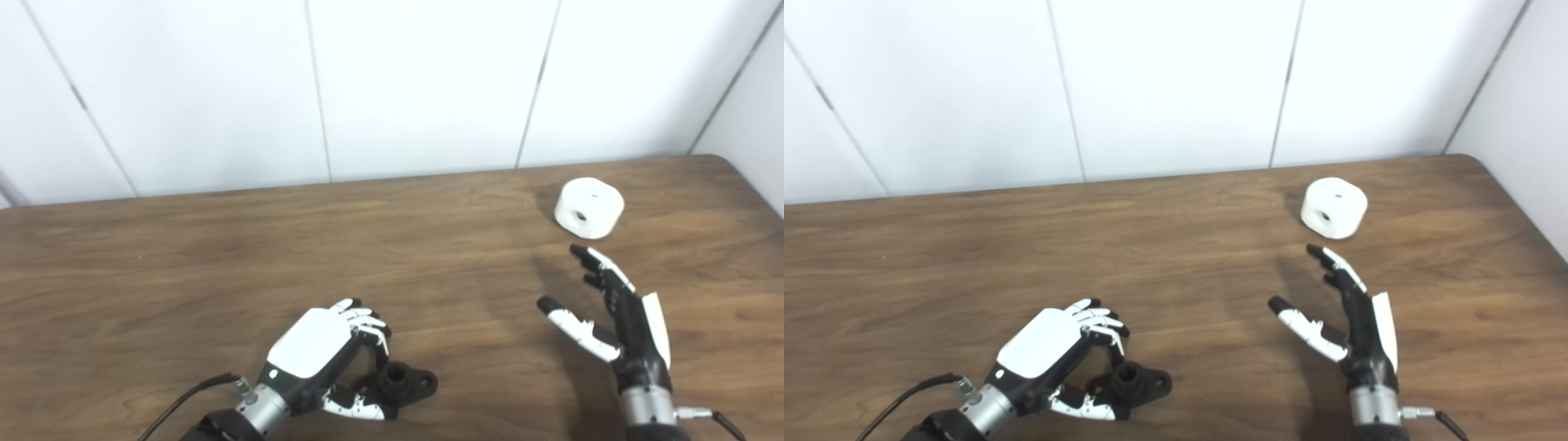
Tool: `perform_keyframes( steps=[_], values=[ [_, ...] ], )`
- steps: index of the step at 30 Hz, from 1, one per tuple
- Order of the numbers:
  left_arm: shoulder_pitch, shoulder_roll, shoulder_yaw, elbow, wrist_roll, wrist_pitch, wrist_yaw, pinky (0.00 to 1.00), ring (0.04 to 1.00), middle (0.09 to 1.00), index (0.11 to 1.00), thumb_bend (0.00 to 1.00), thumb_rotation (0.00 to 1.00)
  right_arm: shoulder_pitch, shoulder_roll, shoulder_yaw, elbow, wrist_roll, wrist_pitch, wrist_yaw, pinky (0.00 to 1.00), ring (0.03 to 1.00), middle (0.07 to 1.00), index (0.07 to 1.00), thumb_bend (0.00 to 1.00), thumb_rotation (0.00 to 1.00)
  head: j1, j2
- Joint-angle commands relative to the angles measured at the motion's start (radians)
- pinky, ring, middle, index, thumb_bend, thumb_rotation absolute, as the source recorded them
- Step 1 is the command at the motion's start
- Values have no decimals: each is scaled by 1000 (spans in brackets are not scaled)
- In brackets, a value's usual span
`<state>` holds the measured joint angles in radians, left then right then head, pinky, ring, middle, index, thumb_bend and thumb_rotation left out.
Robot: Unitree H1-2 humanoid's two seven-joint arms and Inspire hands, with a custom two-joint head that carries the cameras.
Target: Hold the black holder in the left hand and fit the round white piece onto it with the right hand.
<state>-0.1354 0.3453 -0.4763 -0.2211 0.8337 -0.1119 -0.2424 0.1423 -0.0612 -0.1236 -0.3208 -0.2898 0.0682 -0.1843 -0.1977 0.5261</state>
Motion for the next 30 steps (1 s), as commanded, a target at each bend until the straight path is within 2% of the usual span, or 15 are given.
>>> perform_keyframes(
  steps=[1, 7, 13, 18, 24, 30],
  values=[
    [3, 19, -3, 7, 13, -27, -10, 910, 837, 754, 486, 521, 48, -53, 4, -20, -53, -18, 38, -16, 915, 901, 858, 775, 717, 373, -26, 3],
    [1, 36, 14, -15, -2, -26, -53, 900, 836, 755, 486, 520, 48, -133, 0, -55, -78, -91, 151, -43, 913, 891, 837, 742, 791, 359, -97, 10],
    [8, 40, 31, -17, -23, -41, -59, 883, 823, 744, 486, 520, 46, -200, -22, -87, -74, -130, 211, -53, 972, 895, 829, 716, 819, 340, -140, 14],
    [7, 44, 37, -22, -20, -44, -73, 870, 815, 738, 486, 520, 47, -240, -74, -89, -56, -164, 235, -33, 1000, 922, 869, 743, 800, 324, -154, 18],
    [3, 44, 45, -24, -22, -42, -89, 863, 811, 738, 486, 520, 47, -309, -156, -62, -12, -242, 325, 2, 1000, 937, 897, 766, 835, 353, -161, 20],
    [2, 47, 50, -29, -16, -43, -100, 847, 803, 734, 486, 520, 47, -401, -215, -49, 79, -248, 375, 32, 901, 947, 939, 803, 877, 322, -168, 22]
  ],
)
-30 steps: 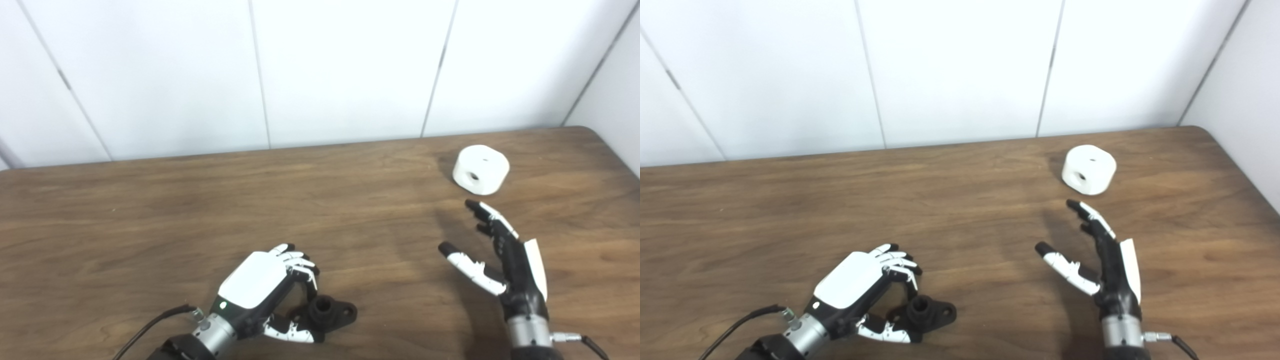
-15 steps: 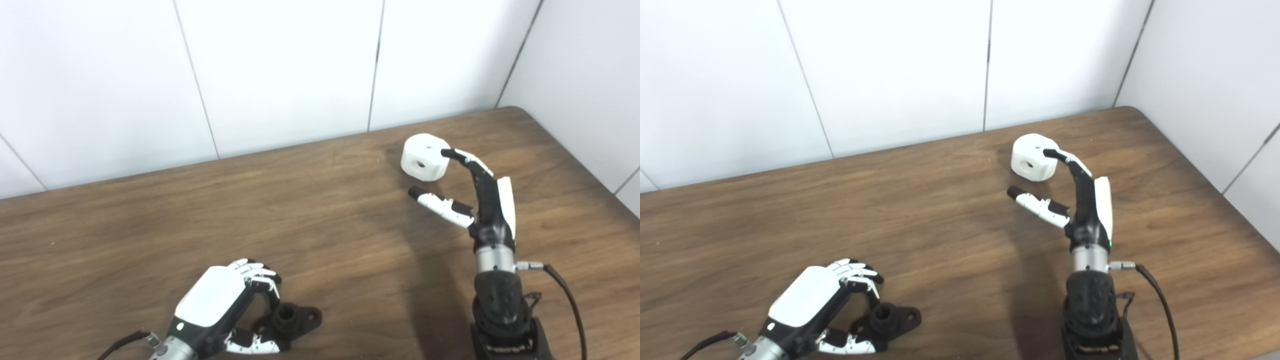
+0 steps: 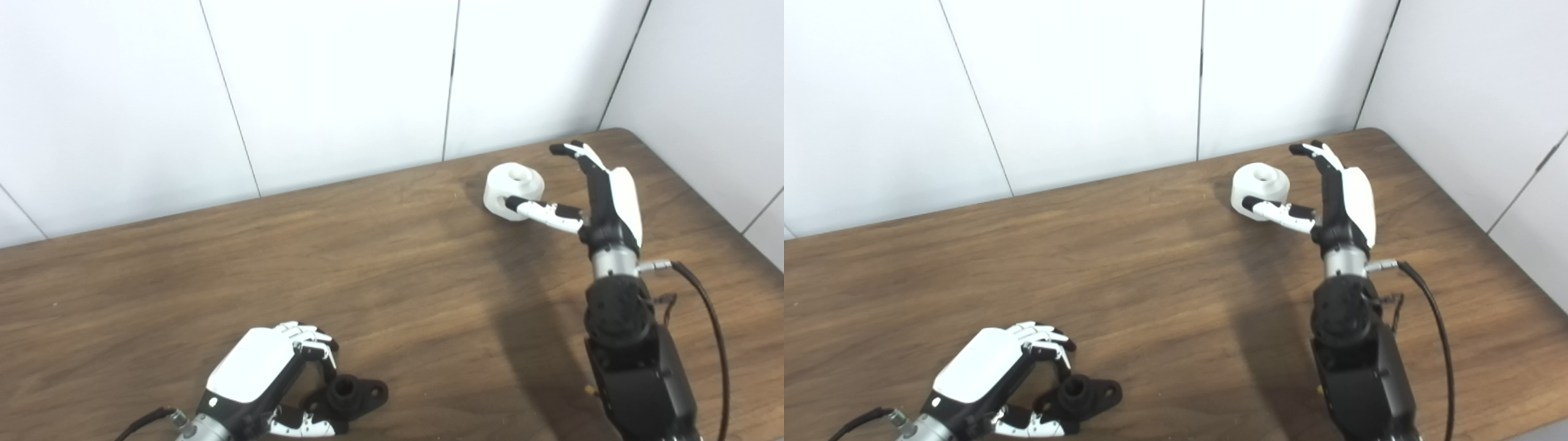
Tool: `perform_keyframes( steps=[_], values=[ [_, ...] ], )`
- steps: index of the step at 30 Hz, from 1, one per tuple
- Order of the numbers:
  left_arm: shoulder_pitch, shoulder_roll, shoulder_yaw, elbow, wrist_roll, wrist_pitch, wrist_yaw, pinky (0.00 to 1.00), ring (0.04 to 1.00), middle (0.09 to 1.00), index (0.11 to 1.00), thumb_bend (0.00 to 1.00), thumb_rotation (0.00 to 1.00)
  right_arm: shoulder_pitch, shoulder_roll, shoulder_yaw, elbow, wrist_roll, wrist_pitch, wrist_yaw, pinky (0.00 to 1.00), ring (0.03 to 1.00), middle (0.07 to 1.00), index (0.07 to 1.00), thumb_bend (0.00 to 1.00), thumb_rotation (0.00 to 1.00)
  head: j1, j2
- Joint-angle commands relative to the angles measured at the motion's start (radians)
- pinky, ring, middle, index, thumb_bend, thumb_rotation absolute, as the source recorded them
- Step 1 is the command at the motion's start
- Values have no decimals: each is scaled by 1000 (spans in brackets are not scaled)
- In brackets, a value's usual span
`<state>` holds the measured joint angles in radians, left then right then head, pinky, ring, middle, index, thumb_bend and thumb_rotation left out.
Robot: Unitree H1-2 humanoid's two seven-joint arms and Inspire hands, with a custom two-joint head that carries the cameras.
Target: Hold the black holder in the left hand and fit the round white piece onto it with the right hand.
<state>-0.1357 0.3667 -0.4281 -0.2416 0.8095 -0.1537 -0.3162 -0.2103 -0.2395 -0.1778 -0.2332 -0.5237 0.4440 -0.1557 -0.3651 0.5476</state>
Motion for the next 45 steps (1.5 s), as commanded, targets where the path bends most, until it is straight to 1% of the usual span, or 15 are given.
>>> perform_keyframes(
  steps=[1, 4, 5, 7, 10, 14, 20, 27, 34, 40, 45],
  values=[
    [3, 26, 3, -9, 8, 0, -30, 848, 804, 734, 486, 520, 47, -63, -49, 10, 10, -17, 8, 16, 892, 960, 951, 818, 885, 323, 0, 1],
    [3, 26, 6, -9, 4, -1, -34, 854, 806, 732, 486, 520, 47, -102, -68, 13, 61, -32, 25, 59, 882, 985, 985, 851, 905, 339, -1, 0],
    [3, 27, 7, -9, 4, -2, -35, 858, 808, 732, 486, 520, 47, -115, -74, 14, 81, -44, 25, 71, 893, 992, 994, 863, 918, 349, -1, 0],
    [2, 28, 8, -9, 5, -6, -35, 858, 807, 731, 486, 520, 47, -140, -82, 15, 121, -73, 25, 94, 972, 999, 1000, 881, 950, 372, -2, 1],
    [1, 26, 10, -11, 7, -9, -36, 851, 803, 729, 486, 520, 47, -175, -84, 18, 175, -120, 25, 118, 995, 1000, 1000, 887, 972, 367, -5, 0],
    [0, 26, 12, -13, 7, -9, -44, 848, 805, 730, 486, 520, 47, -204, -85, 25, 229, -174, 25, 139, 1000, 1000, 1000, 877, 973, 350, -6, 1],
    [0, 25, 17, -8, 1, -22, -34, 846, 802, 729, 486, 520, 47, -231, -84, 18, 291, -206, 25, 149, 1000, 1000, 1000, 843, 966, 333, -7, 3],
    [-1, 24, 18, -4, 2, -23, -35, 845, 802, 729, 486, 520, 47, -230, -76, -5, 313, -243, 26, 161, 1000, 1000, 987, 785, 951, 315, -6, 3],
    [-3, 24, 18, 2, 5, -27, -29, 844, 802, 728, 486, 520, 47, -218, -89, -5, 328, -224, 25, 136, 1000, 1000, 984, 741, 937, 272, -5, 6],
    [-7, 26, 21, 1, 5, -19, -37, 846, 804, 728, 486, 521, 47, -217, -85, -17, 348, -216, 26, 123, 1000, 1000, 979, 744, 920, 270, -8, 4],
    [-9, 28, 24, 10, -2, -33, -27, 849, 800, 726, 486, 521, 47, -216, -88, -12, 356, -215, 26, 119, 1000, 996, 968, 736, 917, 282, -9, 2]
  ],
)
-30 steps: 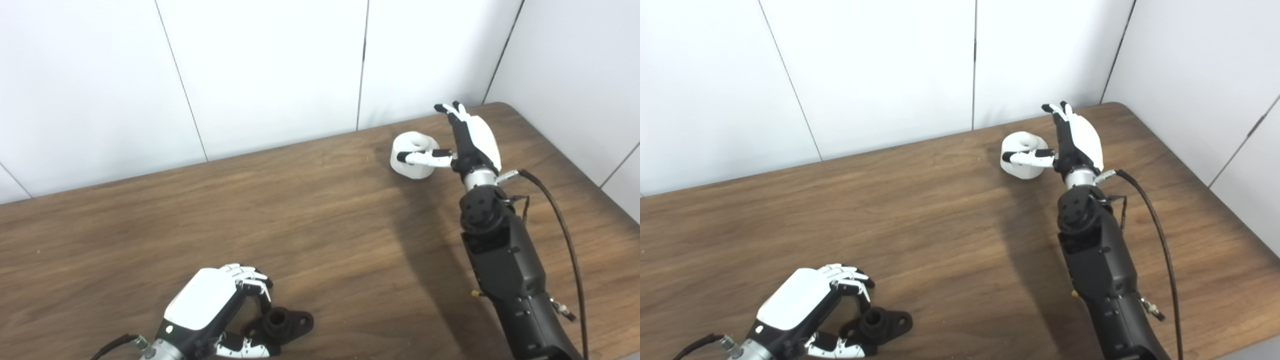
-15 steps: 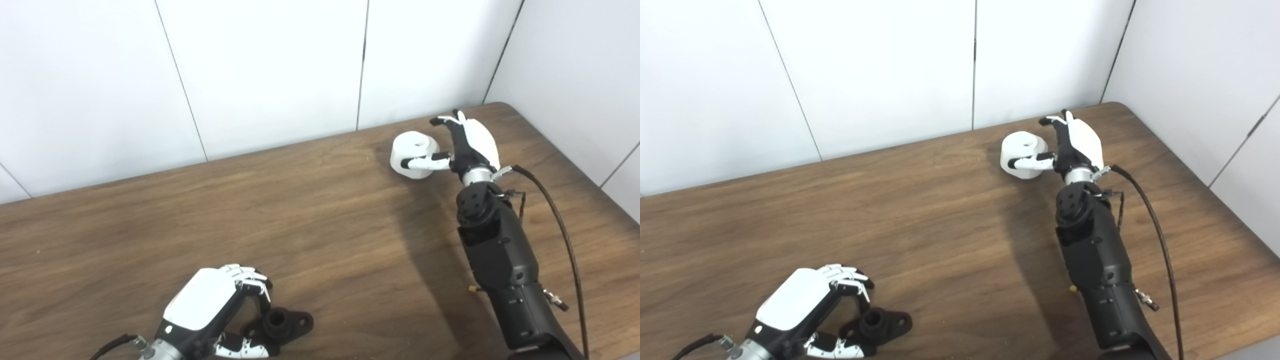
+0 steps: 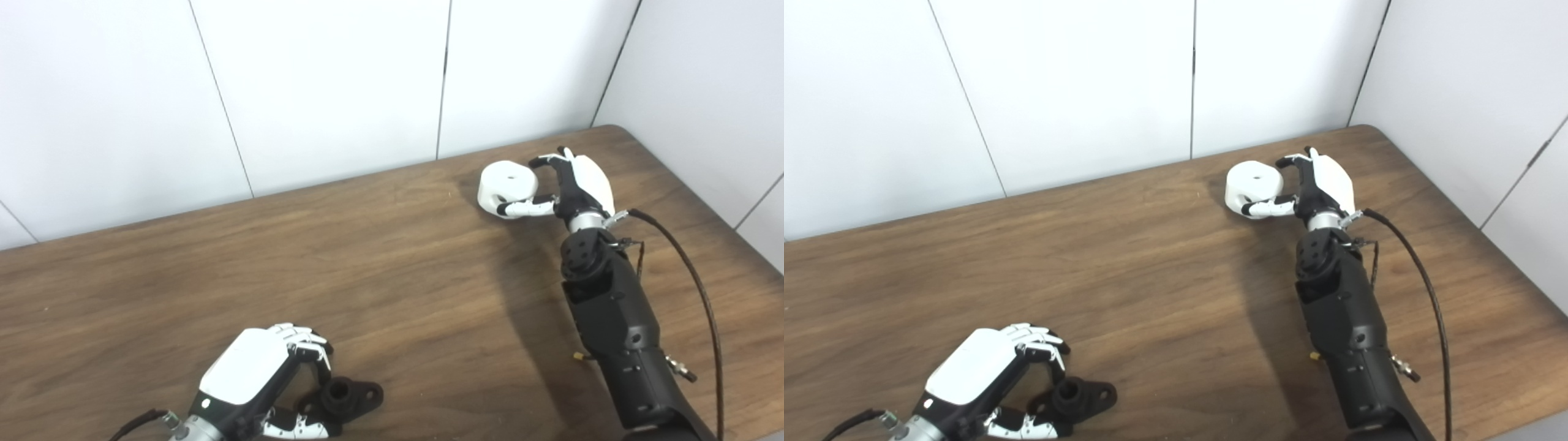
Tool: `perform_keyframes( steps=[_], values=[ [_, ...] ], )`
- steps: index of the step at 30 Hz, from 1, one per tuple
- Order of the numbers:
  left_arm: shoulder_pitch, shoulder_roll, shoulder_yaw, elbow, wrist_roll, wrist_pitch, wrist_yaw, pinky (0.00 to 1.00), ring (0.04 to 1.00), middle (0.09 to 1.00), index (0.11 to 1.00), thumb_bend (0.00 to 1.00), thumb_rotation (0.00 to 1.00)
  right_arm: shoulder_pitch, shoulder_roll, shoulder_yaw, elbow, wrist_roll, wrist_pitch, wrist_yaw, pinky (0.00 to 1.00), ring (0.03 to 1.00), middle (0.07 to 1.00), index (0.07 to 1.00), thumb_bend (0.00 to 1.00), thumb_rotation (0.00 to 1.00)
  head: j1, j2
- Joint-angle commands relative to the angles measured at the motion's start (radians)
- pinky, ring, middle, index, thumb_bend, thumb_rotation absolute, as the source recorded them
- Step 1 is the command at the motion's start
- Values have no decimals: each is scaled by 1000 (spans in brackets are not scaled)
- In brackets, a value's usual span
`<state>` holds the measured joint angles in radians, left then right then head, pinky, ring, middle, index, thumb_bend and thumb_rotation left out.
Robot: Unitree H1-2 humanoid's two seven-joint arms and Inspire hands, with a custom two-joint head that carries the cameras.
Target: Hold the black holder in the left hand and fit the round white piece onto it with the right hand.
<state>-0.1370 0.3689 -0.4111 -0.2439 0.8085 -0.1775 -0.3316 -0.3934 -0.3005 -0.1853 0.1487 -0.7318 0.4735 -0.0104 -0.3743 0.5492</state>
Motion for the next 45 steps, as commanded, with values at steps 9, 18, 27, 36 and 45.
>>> perform_keyframes(
  steps=[9, 18, 27, 36, 45],
  values=[
    [-10, 29, 9, 11, 7, -17, -24, 852, 802, 726, 486, 520, 47, -28, -29, 11, -30, 11, -4, -34, 1000, 994, 959, 727, 868, 298, -1, -2],
    [-7, 31, 5, 6, 13, -14, -35, 848, 804, 729, 486, 520, 47, -32, -24, 18, -31, 3, -4, -33, 1000, 991, 953, 696, 857, 306, -2, -5],
    [-1, 32, 10, 13, 8, -32, -12, 829, 794, 725, 486, 521, 48, -29, -21, 17, -41, 23, -5, -43, 1000, 987, 940, 652, 818, 318, 2, -1],
    [6, 30, 10, -4, 14, -13, -34, 845, 804, 737, 486, 521, 47, -9, -19, 22, -34, 94, -64, -159, 1000, 958, 878, 495, 553, 165, 3, 7],
    [7, 27, 5, -9, 11, 2, -43, 843, 804, 741, 486, 521, 48, 1, -35, 41, -21, 141, -99, -215, 1000, 956, 855, 485, 521, 138, 7, 12]
  ],
)
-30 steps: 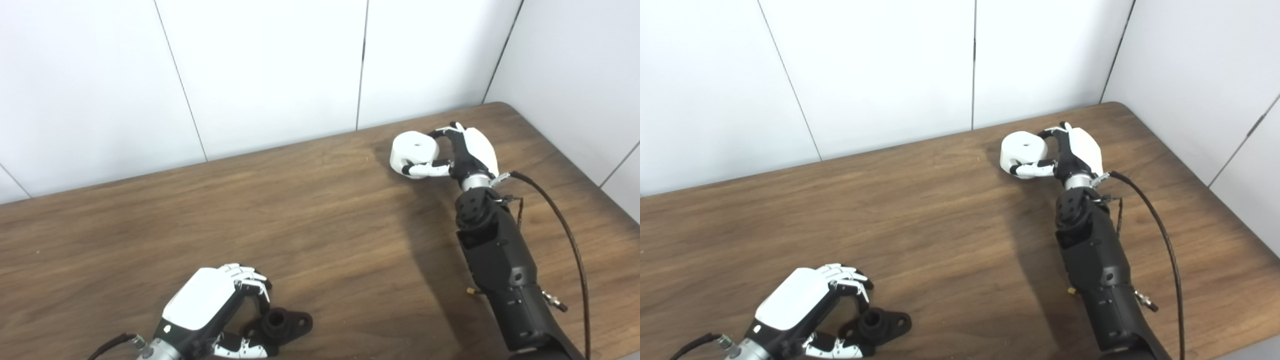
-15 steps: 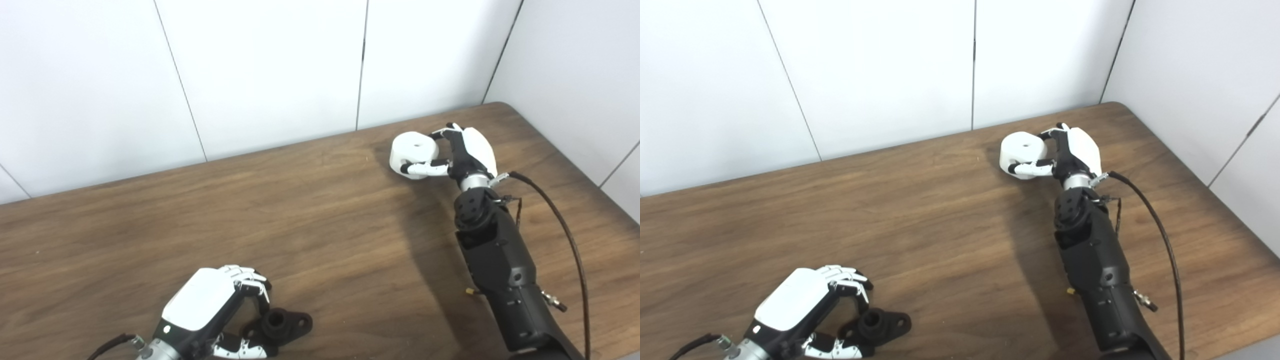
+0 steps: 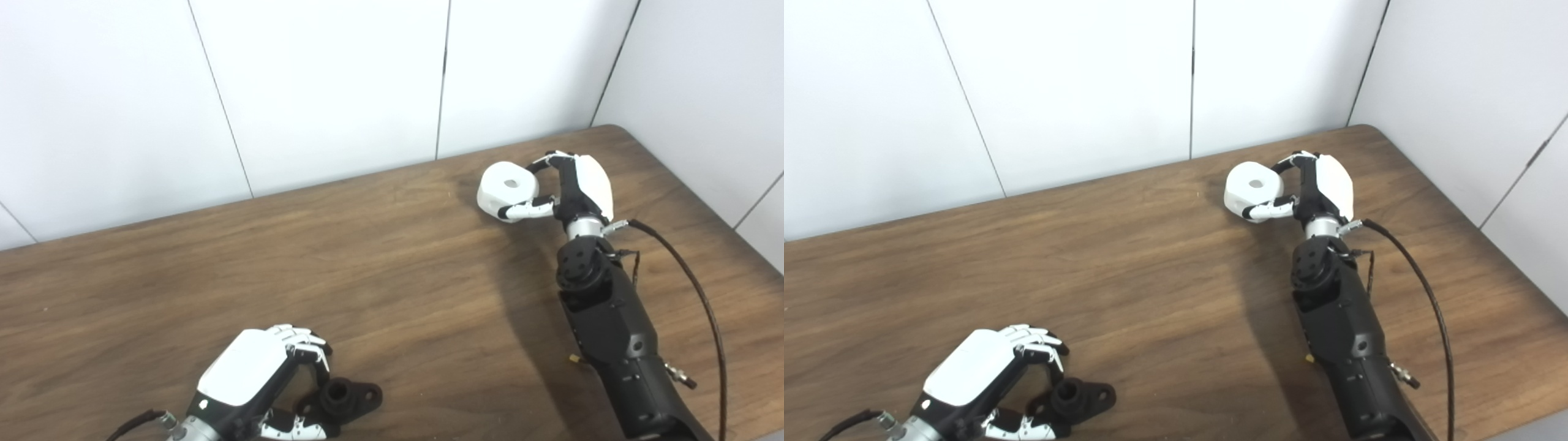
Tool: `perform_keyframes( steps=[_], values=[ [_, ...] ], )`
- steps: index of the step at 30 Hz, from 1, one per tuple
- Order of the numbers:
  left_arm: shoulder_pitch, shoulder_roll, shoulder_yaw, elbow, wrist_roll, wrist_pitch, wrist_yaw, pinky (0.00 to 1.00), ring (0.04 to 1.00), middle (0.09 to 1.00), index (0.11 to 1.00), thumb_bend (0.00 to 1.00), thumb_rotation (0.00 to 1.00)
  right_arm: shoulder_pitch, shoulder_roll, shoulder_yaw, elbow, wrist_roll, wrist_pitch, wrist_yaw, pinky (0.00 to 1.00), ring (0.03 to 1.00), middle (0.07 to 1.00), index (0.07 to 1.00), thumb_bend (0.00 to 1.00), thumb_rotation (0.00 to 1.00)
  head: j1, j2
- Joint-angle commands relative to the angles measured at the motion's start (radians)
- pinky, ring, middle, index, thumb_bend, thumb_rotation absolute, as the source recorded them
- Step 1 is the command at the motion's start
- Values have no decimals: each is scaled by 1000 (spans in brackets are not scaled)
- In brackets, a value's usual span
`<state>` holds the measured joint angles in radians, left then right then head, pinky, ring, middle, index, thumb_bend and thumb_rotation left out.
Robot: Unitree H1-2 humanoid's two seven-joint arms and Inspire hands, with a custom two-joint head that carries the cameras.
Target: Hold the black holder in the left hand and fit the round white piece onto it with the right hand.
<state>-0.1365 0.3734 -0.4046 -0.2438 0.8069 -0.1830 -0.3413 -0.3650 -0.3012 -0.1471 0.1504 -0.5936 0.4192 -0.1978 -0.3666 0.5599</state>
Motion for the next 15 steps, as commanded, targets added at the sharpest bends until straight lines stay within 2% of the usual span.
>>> perform_keyframes(
  steps=[1, 9, 12, 15],
  values=[
    [6, 23, -2, -10, 13, 9, -34, 844, 805, 741, 486, 521, 48, -27, -36, 4, -21, 6, -47, -31, 1000, 954, 854, 486, 521, 139, -1, 1],
    [3, 21, -3, -3, 12, 11, -33, 854, 808, 740, 486, 520, 47, -17, -45, 10, -49, 46, -52, -34, 1000, 948, 850, 486, 521, 140, 6, -2],
    [6, 20, -3, 0, 10, 3, -21, 847, 803, 736, 486, 520, 47, -7, -53, 20, -95, 55, -40, -12, 992, 942, 845, 486, 521, 141, 13, 0],
    [10, 16, -3, 2, 13, 0, -15, 845, 800, 732, 486, 520, 47, 7, -68, 37, -173, 65, -13, 41, 943, 937, 846, 486, 521, 144, 23, 4]
  ],
)
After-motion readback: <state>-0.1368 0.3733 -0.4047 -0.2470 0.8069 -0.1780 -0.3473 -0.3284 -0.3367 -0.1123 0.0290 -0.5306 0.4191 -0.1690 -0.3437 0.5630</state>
